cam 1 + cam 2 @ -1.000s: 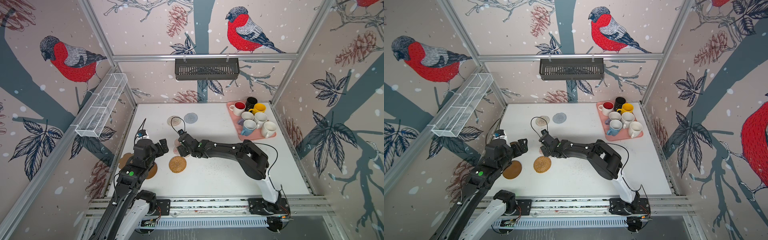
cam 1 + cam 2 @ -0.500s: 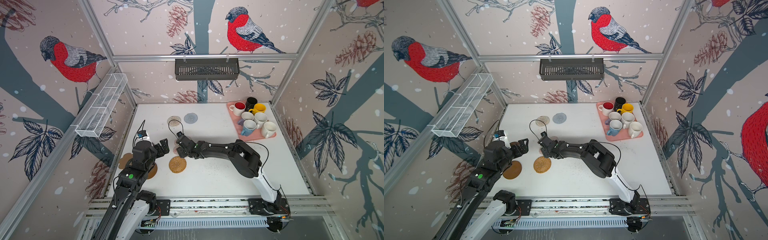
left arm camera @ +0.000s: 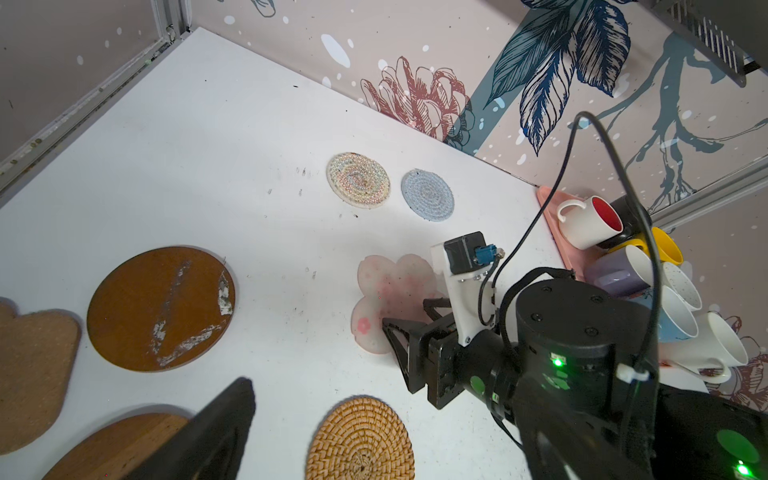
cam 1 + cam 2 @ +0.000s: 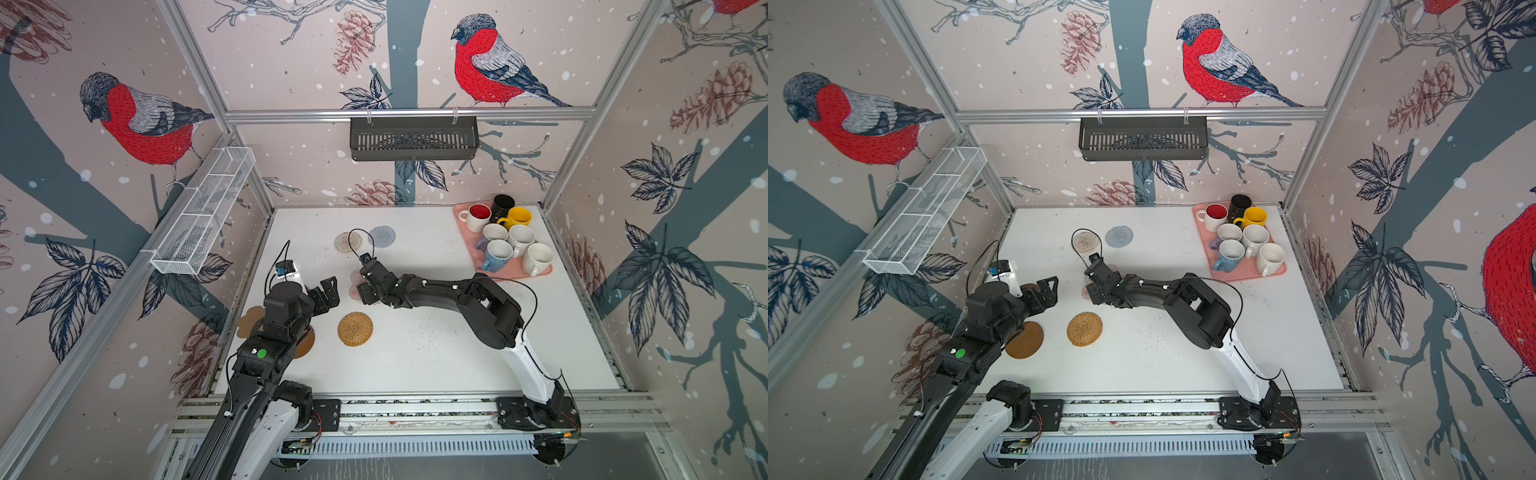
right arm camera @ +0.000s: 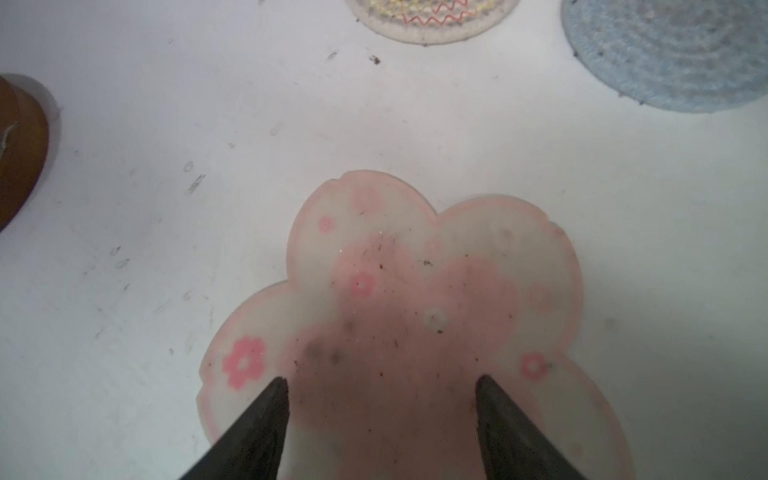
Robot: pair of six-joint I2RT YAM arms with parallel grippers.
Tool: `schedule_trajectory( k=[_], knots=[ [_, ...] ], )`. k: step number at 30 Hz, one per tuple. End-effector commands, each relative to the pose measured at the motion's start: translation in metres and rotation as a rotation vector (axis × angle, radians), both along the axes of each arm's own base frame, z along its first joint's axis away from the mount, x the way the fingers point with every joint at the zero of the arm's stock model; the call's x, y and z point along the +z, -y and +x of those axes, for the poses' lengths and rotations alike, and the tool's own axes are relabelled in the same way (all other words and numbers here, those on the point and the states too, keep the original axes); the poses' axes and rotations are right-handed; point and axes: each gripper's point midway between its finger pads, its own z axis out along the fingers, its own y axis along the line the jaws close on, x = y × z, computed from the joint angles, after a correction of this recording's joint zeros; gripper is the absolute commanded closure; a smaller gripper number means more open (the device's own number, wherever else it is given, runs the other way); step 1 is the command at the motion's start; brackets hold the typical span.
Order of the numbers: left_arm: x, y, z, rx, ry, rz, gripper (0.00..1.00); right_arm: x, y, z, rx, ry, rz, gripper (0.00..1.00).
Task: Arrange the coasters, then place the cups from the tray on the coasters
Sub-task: 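Lower the right gripper onto the pink flower coaster while the left arm withdraws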
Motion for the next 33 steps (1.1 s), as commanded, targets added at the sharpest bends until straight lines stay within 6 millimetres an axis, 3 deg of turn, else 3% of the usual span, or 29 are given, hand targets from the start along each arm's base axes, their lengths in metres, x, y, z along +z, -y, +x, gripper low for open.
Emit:
schedule_trajectory(
  k=[1,14,33],
  knots=[
    [0.003,0.005,0.003,-0.028,0.02,0.0,0.03,-0.03,0.036,0.0,-0.054,-0.083,-0.12,0.28],
    [0.0,0.009,0.005,-0.053,0.011,-0.001,0.03,-0.032,0.061,0.039,-0.114,-0.116,-0.102,0.28],
    [-0.001,0.009,0.007,-0.067,0.013,-0.003,0.03,-0.026,0.047,0.062,-0.113,-0.1,-0.092,0.28]
  ],
)
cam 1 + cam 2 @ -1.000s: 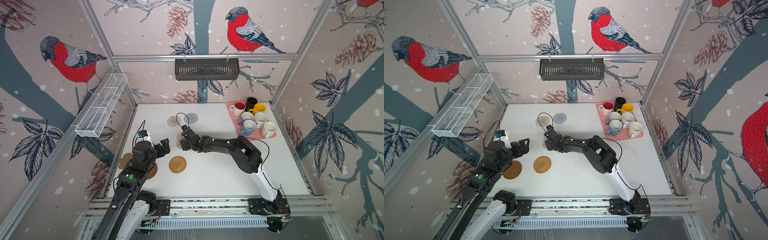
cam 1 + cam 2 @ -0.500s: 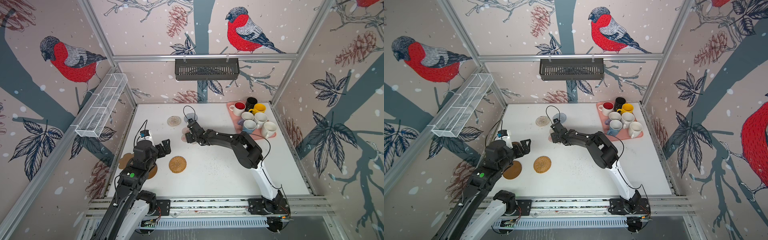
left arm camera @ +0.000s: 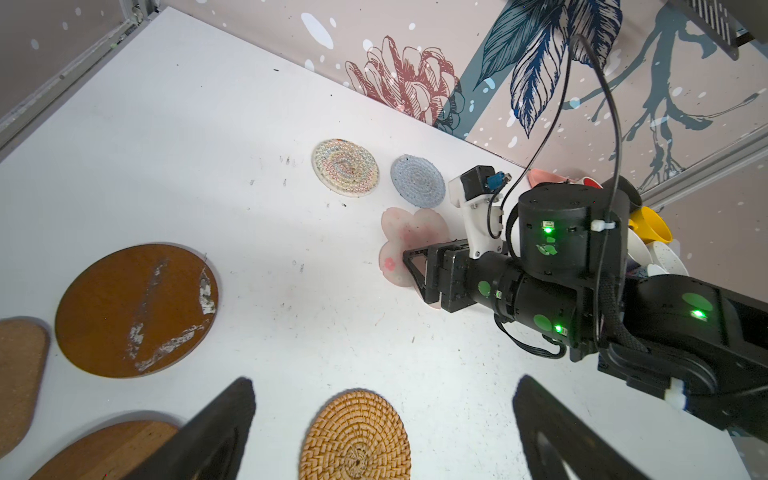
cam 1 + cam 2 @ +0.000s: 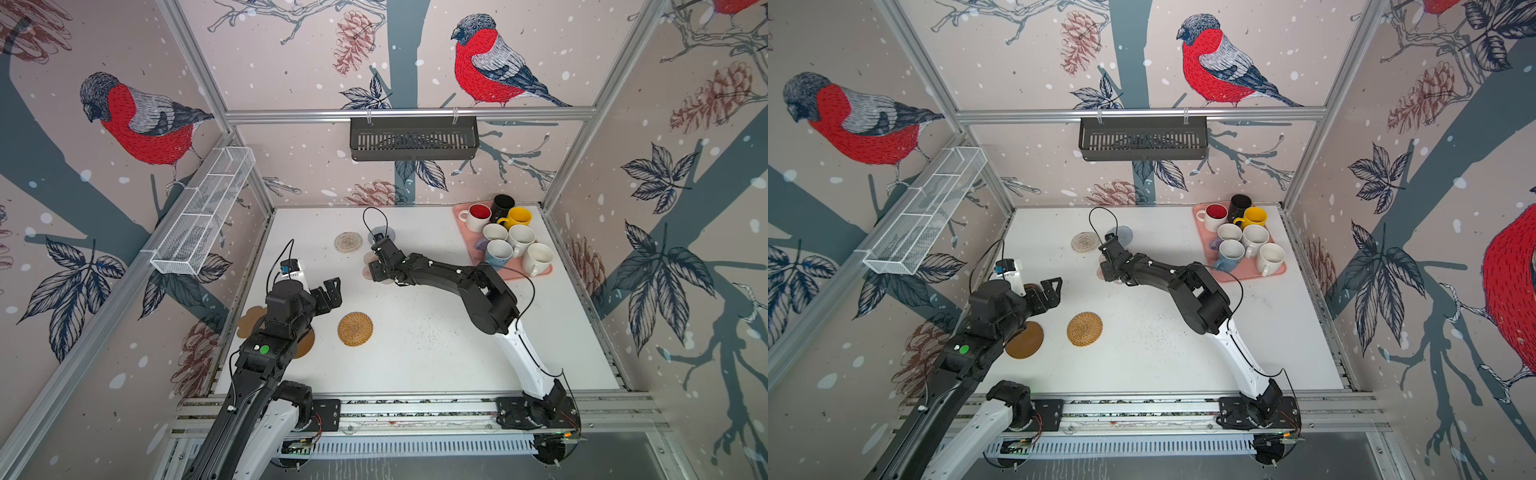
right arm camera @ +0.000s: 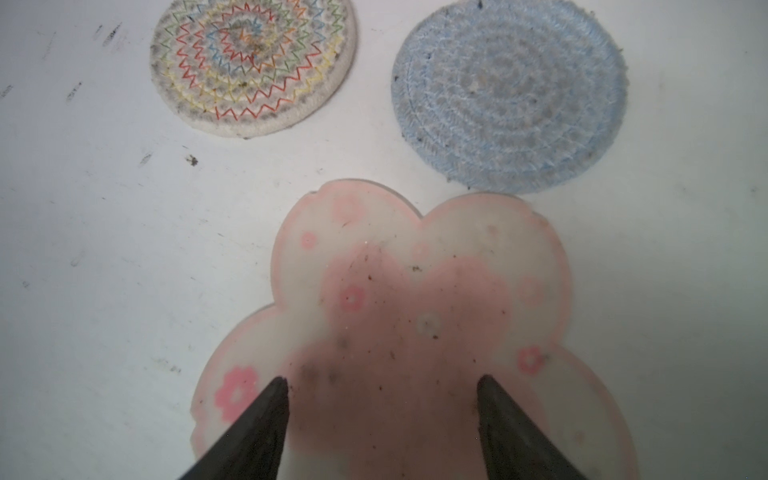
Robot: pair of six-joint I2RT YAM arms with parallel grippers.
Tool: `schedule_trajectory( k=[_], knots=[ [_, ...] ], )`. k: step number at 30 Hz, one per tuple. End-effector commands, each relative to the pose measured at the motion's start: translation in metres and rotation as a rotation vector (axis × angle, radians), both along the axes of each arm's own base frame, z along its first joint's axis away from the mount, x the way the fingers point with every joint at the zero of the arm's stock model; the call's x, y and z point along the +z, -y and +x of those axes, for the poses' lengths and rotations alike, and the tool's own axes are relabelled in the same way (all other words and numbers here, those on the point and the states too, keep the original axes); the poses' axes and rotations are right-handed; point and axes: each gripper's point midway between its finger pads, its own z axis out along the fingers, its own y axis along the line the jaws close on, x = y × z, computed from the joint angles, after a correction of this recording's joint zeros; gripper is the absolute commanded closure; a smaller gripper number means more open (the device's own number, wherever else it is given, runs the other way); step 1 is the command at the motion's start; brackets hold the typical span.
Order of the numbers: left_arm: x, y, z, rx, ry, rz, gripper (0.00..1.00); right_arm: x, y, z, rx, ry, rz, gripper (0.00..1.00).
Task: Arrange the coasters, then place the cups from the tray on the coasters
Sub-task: 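Lower the right gripper onto the pink flower coaster while the left arm withdraws, then slide the pink flower coaster farther from the robot beside the blue coaster, release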
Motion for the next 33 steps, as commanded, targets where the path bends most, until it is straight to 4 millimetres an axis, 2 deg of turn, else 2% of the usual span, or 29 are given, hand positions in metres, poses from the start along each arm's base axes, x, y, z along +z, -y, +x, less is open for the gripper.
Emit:
schedule_trajectory(
  k=[1,6,12,18,22,27,29,33],
  knots=[
    [0.005,0.001,0.004,-0.009,0.029,0.005,0.03,-0.028,0.018,-0.012,-0.005,-0.096,-0.078,0.28],
    [0.004,0.001,0.005,-0.014,0.023,0.009,0.03,-0.019,0.018,-0.011,0.004,-0.082,-0.068,0.25],
    [-0.001,0.005,0.005,-0.04,0.012,0.01,0.03,0.016,0.006,-0.009,0.054,-0.02,-0.033,0.2],
    [-0.012,-0.001,0.01,0.003,-0.044,0.027,0.03,0.077,0.001,0.003,0.057,0.069,0.035,0.19],
    [-0.017,-0.006,0.011,0.032,-0.089,0.044,0.03,0.125,0.003,0.003,0.067,0.127,0.072,0.18],
    [-0.026,-0.014,0.015,0.056,-0.194,0.096,0.09,0.178,0.024,-0.017,0.074,0.185,0.133,0.17],
    [-0.033,-0.017,0.017,0.071,-0.258,0.122,0.13,0.193,0.038,-0.031,0.073,0.201,0.157,0.17],
    [-0.03,-0.015,0.026,0.033,-0.305,0.169,0.17,0.215,0.078,-0.066,0.055,0.234,0.229,0.17]
  ],
)
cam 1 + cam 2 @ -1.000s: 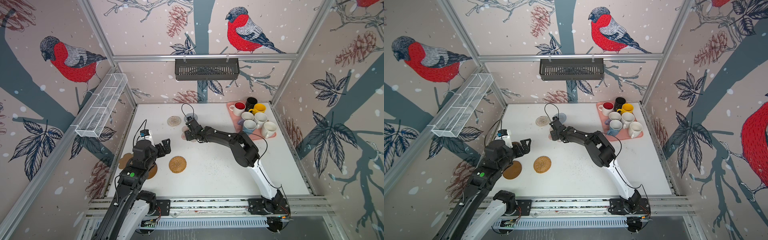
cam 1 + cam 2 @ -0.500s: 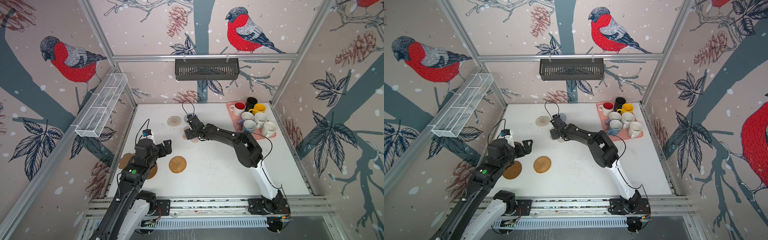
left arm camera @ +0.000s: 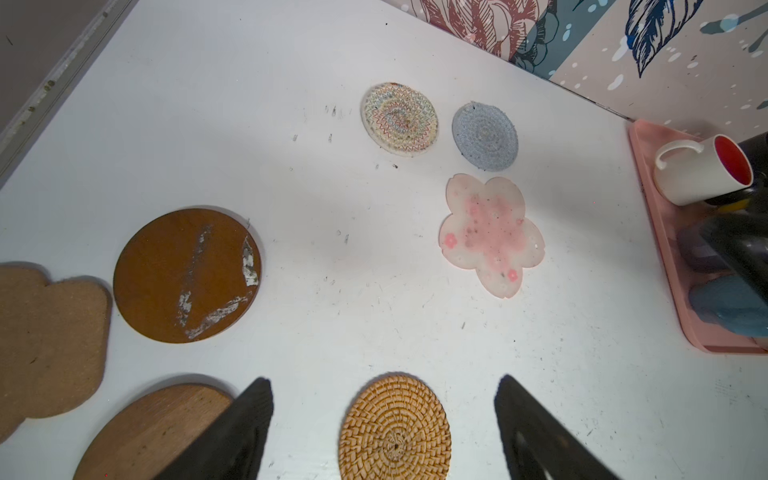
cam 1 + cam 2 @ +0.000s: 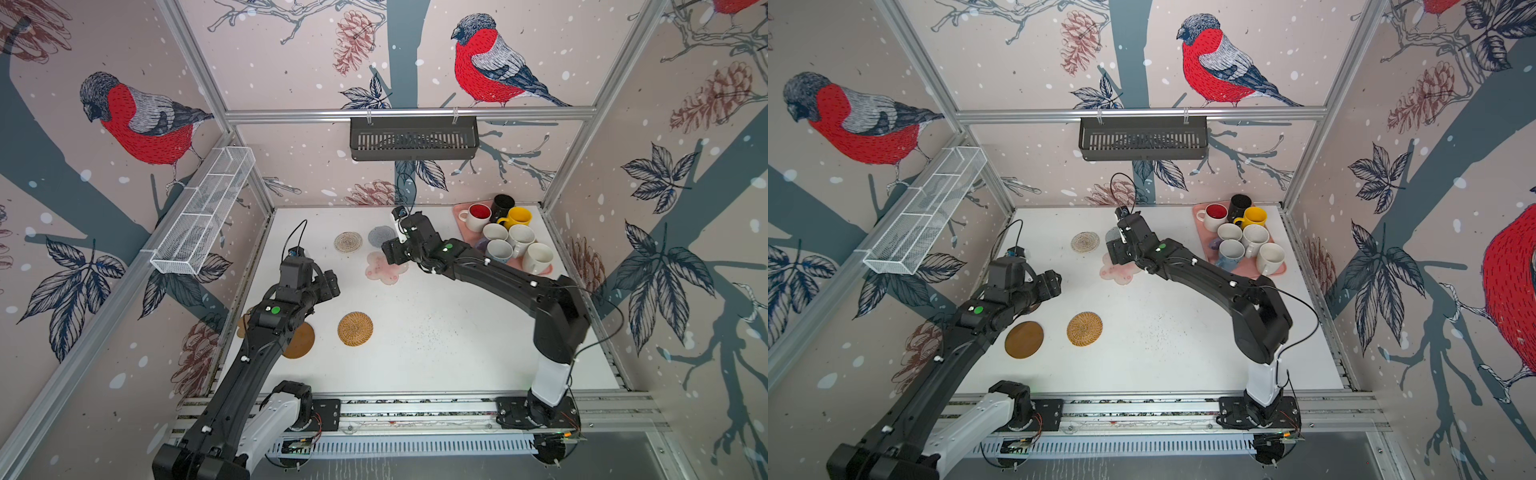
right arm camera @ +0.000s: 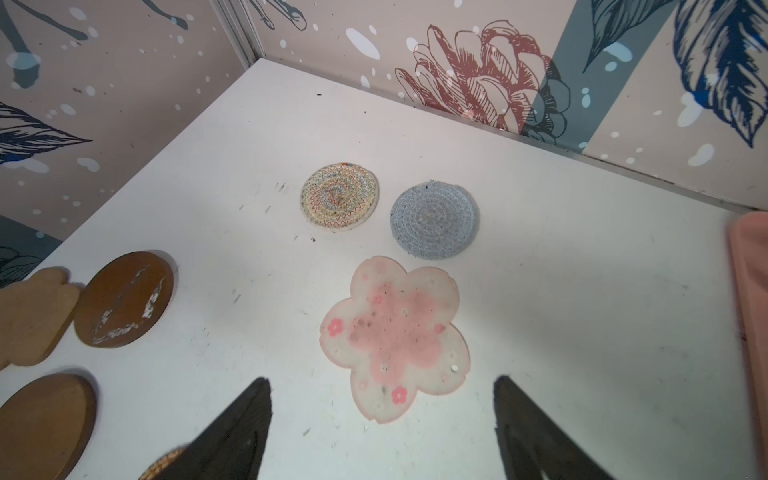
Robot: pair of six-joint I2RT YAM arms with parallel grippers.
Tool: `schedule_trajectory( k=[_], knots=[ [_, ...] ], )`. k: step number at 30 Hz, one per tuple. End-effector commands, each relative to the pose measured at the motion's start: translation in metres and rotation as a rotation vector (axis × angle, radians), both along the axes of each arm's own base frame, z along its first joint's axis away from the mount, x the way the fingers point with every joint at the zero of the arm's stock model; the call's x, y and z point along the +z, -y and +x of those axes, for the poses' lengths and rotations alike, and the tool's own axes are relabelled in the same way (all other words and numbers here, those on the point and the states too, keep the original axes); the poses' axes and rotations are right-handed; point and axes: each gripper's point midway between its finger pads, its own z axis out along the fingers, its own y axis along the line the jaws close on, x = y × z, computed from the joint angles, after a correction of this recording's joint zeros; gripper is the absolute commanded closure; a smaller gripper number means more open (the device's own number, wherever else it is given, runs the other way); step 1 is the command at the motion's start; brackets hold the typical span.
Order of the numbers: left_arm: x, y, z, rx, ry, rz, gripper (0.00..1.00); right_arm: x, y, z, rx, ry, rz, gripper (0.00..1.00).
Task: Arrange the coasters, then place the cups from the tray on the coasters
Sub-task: 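Slide the pink flower coaster farther from the robot beside the blue coaster, release, then retract the right arm toward the mugs while the left gripper reaches the brown coaster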
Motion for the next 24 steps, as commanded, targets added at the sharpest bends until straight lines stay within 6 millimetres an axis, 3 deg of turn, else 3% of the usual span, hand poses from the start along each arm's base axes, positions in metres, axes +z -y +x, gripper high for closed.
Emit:
schedule_trajectory(
  k=[1,5,7,12,17,22,24],
  knots=[
    [0.0,-0.007,0.0,-0.013,-0.056,0.068,0.21,0.02,0.025,-0.022,-0.014,0.029,0.096,0.17],
    [-0.006,-0.018,0.011,0.008,-0.104,0.064,0.41,0.022,0.064,-0.059,-0.036,0.03,0.214,0.16],
    [-0.016,-0.027,0.016,0.018,-0.14,0.026,0.44,0.018,0.087,-0.078,-0.057,0.019,0.28,0.15],
    [-0.044,-0.063,0.024,0.119,-0.234,0.065,0.51,0.019,0.119,-0.111,-0.06,0.047,0.396,0.11],
    [-0.067,-0.085,0.034,0.213,-0.32,0.122,0.43,0.013,0.138,-0.121,-0.088,0.069,0.456,0.08],
    [-0.098,-0.113,0.034,0.3,-0.421,0.172,0.14,0.0,0.137,-0.127,-0.068,0.041,0.467,0.07],
    [-0.109,-0.124,0.033,0.322,-0.442,0.13,0.1,-0.003,0.137,-0.128,-0.062,0.026,0.479,0.07]
  ],
)
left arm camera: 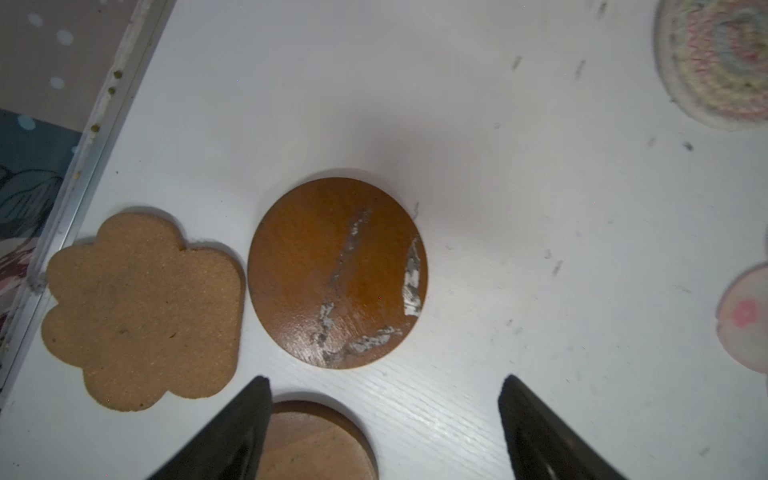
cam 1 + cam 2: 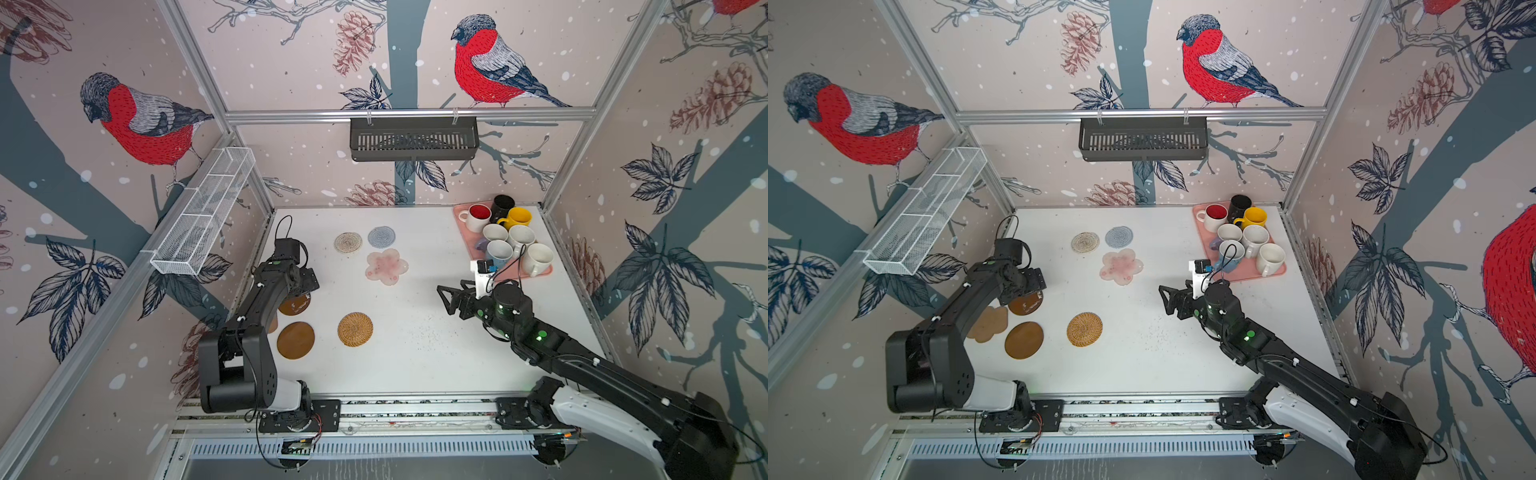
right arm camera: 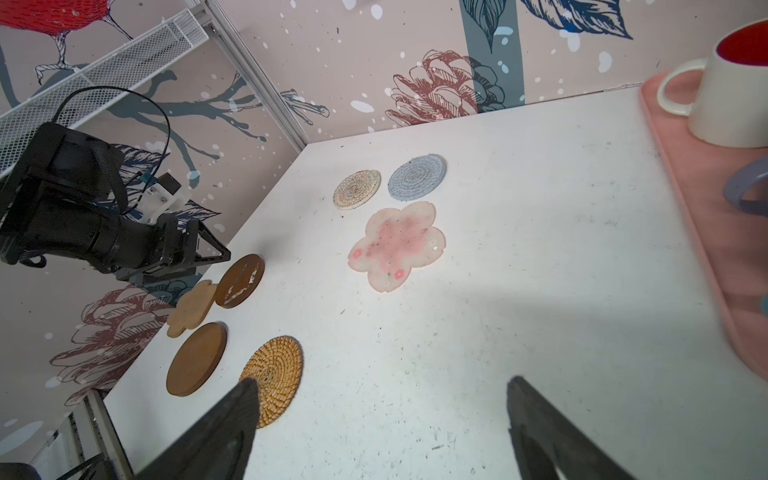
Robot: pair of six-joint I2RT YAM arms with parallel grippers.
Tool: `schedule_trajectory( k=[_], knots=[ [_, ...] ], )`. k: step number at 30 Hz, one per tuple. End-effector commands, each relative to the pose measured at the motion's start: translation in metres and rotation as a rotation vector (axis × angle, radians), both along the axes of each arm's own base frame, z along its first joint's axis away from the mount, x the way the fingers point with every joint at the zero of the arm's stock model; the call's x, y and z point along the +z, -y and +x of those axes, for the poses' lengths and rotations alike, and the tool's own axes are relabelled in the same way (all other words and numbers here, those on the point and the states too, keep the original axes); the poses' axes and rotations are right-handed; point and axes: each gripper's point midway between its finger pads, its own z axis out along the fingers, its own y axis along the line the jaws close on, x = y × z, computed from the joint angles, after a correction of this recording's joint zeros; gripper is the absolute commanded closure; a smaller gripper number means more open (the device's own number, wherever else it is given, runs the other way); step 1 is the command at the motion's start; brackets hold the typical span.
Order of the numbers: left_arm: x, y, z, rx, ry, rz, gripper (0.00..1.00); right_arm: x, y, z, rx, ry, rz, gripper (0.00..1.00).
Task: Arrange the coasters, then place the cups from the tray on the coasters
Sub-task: 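Retract the right arm toward the mugs while the left gripper reaches the brown coaster, then lower the left gripper and pinch the edge of the dark brown wooden coaster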
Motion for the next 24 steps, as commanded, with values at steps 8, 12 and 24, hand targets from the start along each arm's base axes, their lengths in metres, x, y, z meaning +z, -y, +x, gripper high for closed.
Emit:
schedule_trajectory(
  k=[8,12,24],
  knots=[
    [-0.044,-0.04,-0.011,0.093,-0.138,-0.014,0.08,0.009,-0.004,-0.003,0.041,-0.015,0.108,0.06],
    [-0.053,-0.042,-0.009,0.106,-0.144,-0.022,0.11,0.01,0.002,-0.002,0.026,-0.014,0.121,0.06],
    [-0.064,-0.026,0.004,0.088,-0.117,-0.127,0.3,0.003,0.009,0.003,0.014,-0.038,0.143,0.06]
  ],
)
